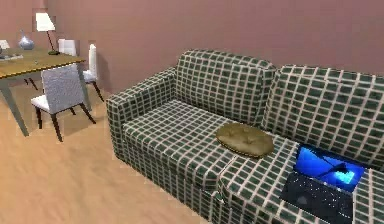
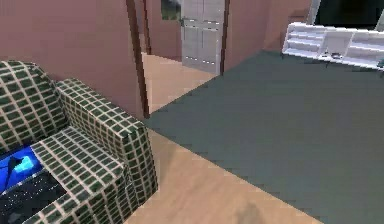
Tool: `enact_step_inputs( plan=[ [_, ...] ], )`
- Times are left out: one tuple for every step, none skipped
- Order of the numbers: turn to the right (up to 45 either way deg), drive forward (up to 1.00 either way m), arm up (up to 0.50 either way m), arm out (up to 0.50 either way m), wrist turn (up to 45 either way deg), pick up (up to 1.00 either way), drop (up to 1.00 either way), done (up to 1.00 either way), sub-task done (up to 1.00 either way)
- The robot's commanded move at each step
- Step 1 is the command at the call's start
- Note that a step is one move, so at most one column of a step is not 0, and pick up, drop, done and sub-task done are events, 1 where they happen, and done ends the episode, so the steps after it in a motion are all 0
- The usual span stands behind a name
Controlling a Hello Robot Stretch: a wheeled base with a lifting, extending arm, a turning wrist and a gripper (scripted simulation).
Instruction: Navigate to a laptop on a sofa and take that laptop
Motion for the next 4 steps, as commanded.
enact_step_inputs(
  plan=[
    [-45.0,0.0,0.0,0.0,0.0,0.0,0.0,0.0,0.0],
    [45.0,0.0,0.0,0.0,0.0,0.0,0.0,0.0,0.0],
    [21.0,0.0,0.0,0.0,0.0,0.0,0.0,0.0,0.0],
    [0.0,0.4,0.0,0.0,0.0,0.0,0.0,0.0,0.0]
  ],
)
